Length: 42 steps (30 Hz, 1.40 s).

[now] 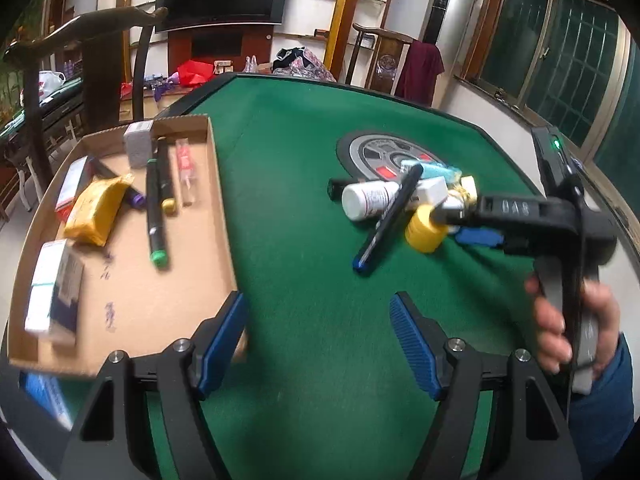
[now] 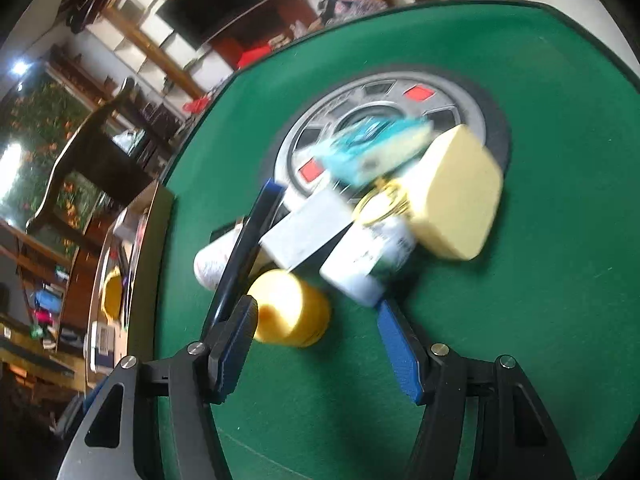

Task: Organize objects
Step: 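Grasp the black blue-capped marker with the left gripper while the right grasps the yellow round tin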

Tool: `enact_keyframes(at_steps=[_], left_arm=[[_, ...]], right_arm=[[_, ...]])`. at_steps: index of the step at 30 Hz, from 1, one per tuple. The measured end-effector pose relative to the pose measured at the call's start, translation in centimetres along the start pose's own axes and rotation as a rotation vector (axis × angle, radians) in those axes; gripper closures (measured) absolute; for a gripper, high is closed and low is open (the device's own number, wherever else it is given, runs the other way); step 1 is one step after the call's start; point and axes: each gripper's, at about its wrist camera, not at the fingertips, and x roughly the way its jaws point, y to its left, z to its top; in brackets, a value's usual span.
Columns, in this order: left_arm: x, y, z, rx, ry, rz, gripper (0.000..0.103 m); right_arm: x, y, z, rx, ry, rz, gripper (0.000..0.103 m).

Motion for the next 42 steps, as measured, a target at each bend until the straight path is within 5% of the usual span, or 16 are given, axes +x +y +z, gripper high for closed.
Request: enact_keyframes(at_steps=[9, 16, 24, 27, 34, 42], left_arm=[[6.4, -3.5, 3.2, 0.107, 0.108, -0.041, 0.03], [9.7, -5.0, 4.3, 0.131, 0.139, 0.005, 0.032], [13.4, -6.9, 6.3, 0.184, 0.203, 0.042, 0.064], [13.4, -6.6, 6.6, 0.169, 0.188, 0.035, 0.088], [8.8, -3.3, 3.2, 0.077, 0.161, -0.005, 0.088], [5.6, -1.7, -0.8, 0.059, 0.149, -0.032, 0.087]], right_arm=[[-0.9, 0.0, 0.1, 0.029, -0.029, 0.019, 0.036], [-1.7, 0.0, 0.4, 0.039, -0.049, 0.037, 0.036], [-2.3, 0.1, 0.6, 0.028, -0.074, 0.033, 0.036], [-2.5, 0.4, 0.6, 0.006, -0.087, 0.013, 0.036], [-1.3, 3.1, -0.4, -0.12, -0.054, -0.023, 0.036], [1.5, 5.8, -1.4, -0.299, -0.094, -0.25, 0.04]])
